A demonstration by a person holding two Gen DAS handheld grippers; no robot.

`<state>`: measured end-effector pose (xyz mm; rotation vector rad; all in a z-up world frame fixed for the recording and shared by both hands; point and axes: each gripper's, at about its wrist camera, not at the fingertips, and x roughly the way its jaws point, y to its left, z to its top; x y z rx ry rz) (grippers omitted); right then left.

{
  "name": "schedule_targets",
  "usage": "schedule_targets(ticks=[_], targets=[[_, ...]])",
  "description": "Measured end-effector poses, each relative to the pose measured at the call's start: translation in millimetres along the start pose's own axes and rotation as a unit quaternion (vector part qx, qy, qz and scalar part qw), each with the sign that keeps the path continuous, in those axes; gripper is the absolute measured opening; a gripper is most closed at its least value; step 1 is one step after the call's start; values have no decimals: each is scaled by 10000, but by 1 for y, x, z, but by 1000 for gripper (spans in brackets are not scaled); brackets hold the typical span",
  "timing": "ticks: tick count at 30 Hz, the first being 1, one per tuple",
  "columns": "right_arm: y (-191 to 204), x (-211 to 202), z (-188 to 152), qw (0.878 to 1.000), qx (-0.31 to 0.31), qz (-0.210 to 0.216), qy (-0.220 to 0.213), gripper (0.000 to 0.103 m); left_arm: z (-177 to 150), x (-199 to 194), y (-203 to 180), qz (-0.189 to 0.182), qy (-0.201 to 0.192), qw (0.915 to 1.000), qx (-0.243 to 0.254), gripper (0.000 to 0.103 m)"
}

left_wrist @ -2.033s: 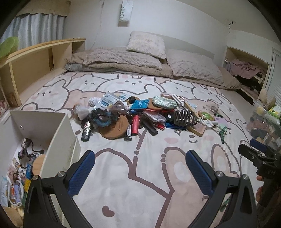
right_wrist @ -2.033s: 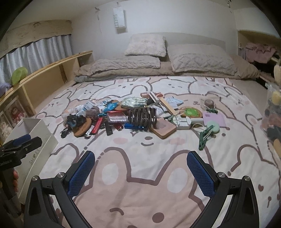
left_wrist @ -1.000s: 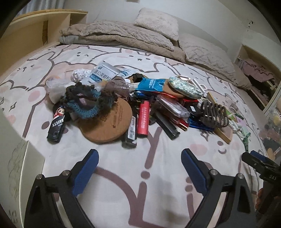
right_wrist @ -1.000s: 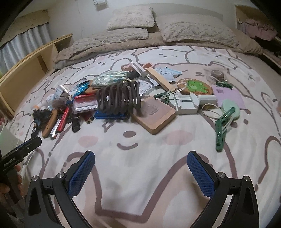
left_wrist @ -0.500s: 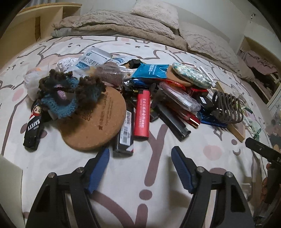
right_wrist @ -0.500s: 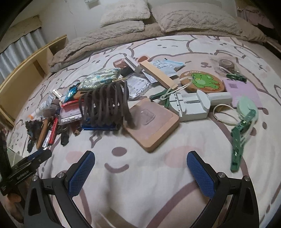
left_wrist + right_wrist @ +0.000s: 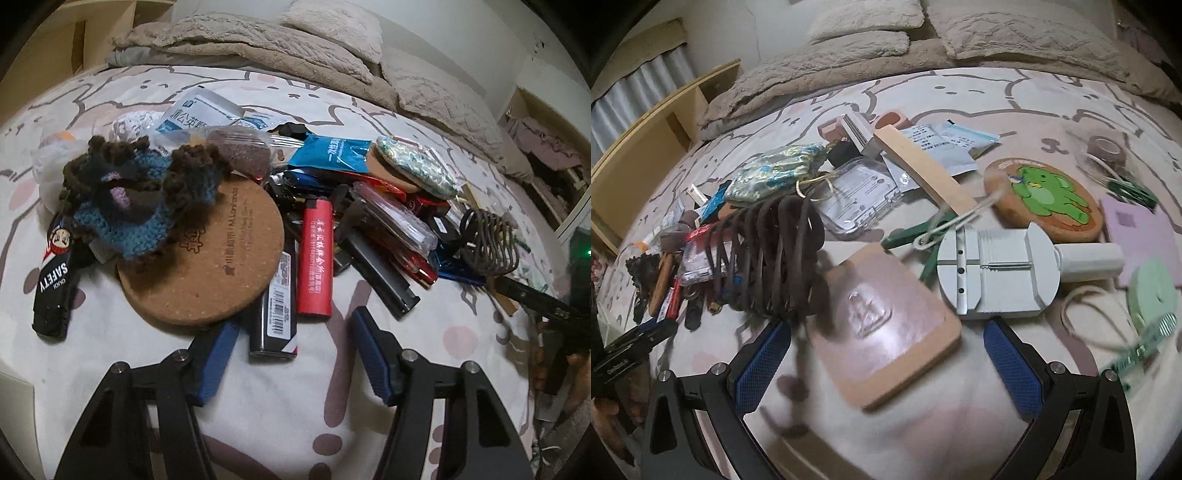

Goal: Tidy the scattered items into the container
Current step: 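Lower the left tool to the black marker while the right tool approaches the hook plate, then close the left tool on the black marker while the right tool grasps the wooden hook plate, then lift the black marker with the left tool while the right tool lifts the hook plate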

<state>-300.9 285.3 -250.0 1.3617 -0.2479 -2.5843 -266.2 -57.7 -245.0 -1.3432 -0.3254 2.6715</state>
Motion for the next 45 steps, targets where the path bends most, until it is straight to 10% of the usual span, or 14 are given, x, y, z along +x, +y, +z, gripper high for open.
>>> schedule_targets(ticks=[13,28,45], targets=[[17,10,-2,9967,-549,-605,-17,103,-5,0,-4,147,-36,9998,100,63],[32,-2,-14,9929,-831,-751,-401,78,-18,-12,-9,381,-389,9985,54,13],[45,-34,-58,9969,-424,-465,-476,71,-44,-31,-13,242,-409,9988,-124,12]])
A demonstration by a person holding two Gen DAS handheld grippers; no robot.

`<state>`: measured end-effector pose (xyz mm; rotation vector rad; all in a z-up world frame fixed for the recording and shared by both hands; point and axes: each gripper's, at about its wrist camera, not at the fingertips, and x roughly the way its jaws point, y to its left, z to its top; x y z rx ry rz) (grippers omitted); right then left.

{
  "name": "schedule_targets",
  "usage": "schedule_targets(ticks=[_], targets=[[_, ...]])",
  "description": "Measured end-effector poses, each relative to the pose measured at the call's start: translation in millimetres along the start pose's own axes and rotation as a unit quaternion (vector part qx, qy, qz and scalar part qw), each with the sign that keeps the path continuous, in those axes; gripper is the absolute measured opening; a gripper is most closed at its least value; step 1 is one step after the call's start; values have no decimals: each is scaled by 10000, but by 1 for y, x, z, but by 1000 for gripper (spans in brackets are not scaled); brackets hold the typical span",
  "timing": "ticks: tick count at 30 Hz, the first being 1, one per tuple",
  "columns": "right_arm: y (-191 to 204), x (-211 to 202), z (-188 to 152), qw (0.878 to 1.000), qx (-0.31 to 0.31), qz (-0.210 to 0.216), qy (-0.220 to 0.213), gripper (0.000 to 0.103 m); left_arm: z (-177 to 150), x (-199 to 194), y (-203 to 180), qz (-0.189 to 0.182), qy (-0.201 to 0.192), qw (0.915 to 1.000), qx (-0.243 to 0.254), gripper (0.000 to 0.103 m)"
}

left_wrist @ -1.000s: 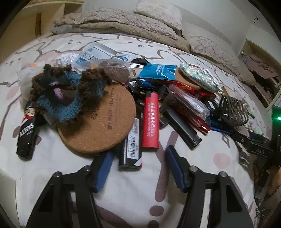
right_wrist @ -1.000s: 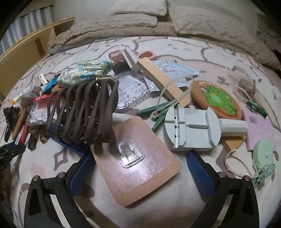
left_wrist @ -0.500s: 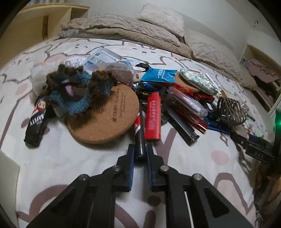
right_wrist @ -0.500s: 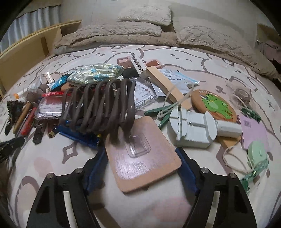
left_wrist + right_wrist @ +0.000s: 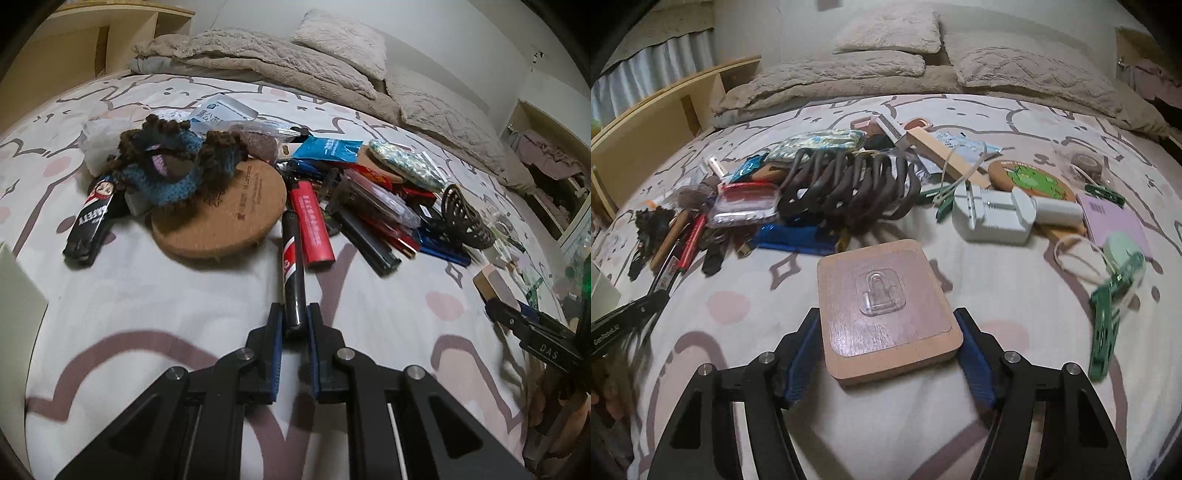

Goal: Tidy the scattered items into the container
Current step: 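Lift the black marker with the left tool while the right tool lifts the hook plate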

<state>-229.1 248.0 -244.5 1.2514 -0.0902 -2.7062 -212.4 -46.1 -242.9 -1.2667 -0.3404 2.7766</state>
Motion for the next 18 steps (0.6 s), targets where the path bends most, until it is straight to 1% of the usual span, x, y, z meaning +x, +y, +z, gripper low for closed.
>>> schedule_targets(ticks=[9,16,18], targets=[[12,-19,-23,9999,75,24,125,71,-24,-19,-14,84,32,9998,182,12],[19,-34,-41,9997,155,21,203,71,-40,-31,-17,21,46,9997,238,12],[23,-39,-48,9996,131,11,232,68,-44,-35,-18,3,54,9996,266,12]])
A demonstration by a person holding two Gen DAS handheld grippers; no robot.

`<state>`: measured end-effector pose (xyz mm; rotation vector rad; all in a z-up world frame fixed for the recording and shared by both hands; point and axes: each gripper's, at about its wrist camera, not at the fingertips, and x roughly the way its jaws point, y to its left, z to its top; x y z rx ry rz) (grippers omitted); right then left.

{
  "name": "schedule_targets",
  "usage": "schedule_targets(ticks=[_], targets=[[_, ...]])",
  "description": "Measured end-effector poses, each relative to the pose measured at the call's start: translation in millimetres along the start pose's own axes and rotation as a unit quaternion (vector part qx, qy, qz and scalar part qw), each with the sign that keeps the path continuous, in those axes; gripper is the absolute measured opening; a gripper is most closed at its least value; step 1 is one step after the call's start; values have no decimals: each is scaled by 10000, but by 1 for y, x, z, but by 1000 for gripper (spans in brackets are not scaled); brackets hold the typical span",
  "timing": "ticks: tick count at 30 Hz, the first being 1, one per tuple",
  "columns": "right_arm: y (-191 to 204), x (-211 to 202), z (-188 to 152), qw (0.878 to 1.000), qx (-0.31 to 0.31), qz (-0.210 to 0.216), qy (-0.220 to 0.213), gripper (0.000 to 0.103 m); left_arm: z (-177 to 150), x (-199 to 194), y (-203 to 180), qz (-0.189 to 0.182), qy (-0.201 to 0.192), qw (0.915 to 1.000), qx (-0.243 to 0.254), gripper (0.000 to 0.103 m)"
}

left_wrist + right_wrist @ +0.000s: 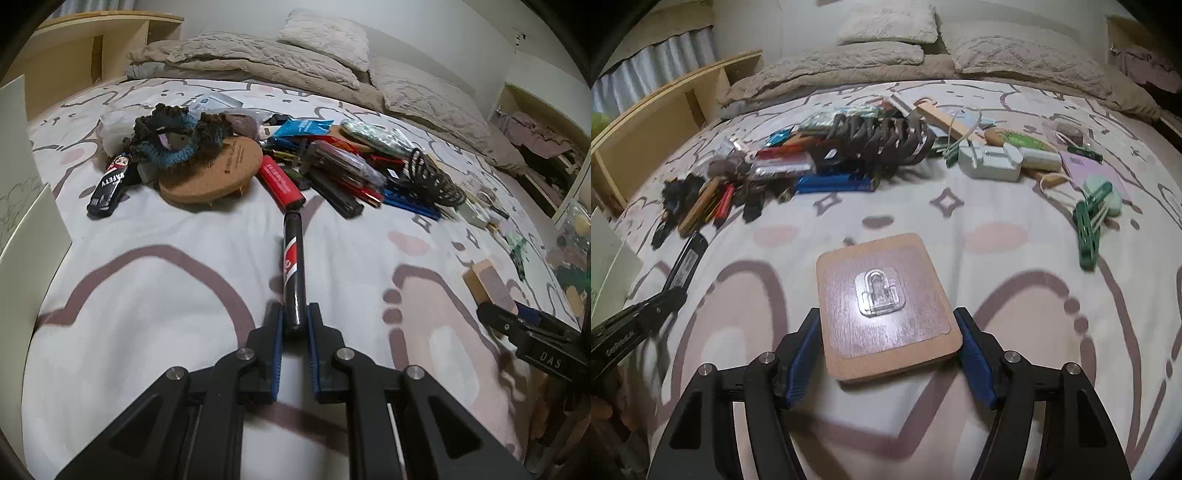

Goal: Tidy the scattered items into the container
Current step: 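Lift the black marker with the left tool while the right tool lifts the hook plate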

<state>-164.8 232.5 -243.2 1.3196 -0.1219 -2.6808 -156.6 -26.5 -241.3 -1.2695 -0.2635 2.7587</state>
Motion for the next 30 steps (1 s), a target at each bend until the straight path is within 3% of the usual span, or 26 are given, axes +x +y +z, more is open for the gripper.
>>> schedule_targets(ticks=[15,17,18,20,23,30], targets=[[12,-33,-40,10000,17,0,-48,64,-35,-31,-12,-160,-1,9995,280,12],[11,-31,-38,10000,29,32,13,76,-37,-32,-10,-208,17,9995,235,12],[13,-30,-37,10000,8,30,60,91,-37,-32,-9,-218,18,9995,219,12],[17,-25,-34,9996,-102,-189,192,102,-38,-33,-8,-245,28,9995,182,12],[22,-15,-28,9977,-227,-488,404,103,-37,-32,-8,-249,62,9995,160,12],[10,4,-2,9979,35,-502,416,103,-33,-29,-5,-308,154,9994,47,13]])
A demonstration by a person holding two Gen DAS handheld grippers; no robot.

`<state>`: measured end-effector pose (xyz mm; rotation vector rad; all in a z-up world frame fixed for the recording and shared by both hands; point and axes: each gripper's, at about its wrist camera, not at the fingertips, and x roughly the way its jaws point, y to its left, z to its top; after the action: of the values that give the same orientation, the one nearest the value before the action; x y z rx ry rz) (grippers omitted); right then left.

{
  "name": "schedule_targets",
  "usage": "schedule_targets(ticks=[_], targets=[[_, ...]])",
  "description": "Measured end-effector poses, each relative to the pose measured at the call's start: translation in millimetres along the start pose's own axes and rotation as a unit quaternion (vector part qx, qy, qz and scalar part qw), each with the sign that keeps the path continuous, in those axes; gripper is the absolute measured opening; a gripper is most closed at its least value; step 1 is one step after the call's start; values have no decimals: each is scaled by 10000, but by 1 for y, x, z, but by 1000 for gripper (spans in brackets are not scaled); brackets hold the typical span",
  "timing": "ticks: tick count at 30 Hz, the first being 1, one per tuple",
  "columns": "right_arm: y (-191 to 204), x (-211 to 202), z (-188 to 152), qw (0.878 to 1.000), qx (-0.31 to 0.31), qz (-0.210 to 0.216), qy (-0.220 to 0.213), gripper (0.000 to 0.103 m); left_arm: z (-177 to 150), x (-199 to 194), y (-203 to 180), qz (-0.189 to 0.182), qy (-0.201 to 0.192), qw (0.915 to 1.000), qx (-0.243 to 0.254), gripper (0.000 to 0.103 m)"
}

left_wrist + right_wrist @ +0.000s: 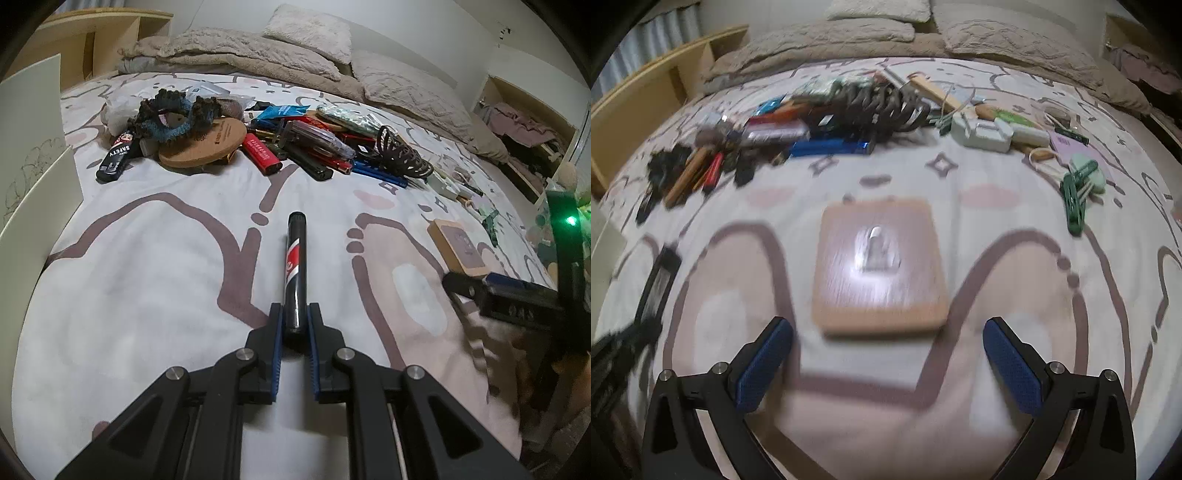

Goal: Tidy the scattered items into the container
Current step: 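Lift the black marker with the left tool while the right tool lifts the hook plate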

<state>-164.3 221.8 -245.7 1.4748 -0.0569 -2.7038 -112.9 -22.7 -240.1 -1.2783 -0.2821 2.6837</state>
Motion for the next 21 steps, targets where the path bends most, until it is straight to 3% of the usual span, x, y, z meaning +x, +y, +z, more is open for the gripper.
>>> schedule_targets(ticks=[4,9,11,15,17,21], targets=[[3,8,11,9999,-113,-89,-79,96,5,3,1,-72,50,9999,-58,20],[10,13,13,9992,-324,-184,-160,92,11,8,-12,-64,90,9997,203,45],[13,11,11,9989,-394,-140,-229,86,14,10,-17,19,105,9995,294,46],[18,4,7,9973,-506,-183,-493,64,23,14,-13,-10,136,9998,137,46],[19,2,5,9968,-520,-200,-573,64,27,16,-9,-78,170,9998,28,45],[16,0,5,9973,-433,-74,-586,64,31,18,-2,-121,272,9994,-175,29]])
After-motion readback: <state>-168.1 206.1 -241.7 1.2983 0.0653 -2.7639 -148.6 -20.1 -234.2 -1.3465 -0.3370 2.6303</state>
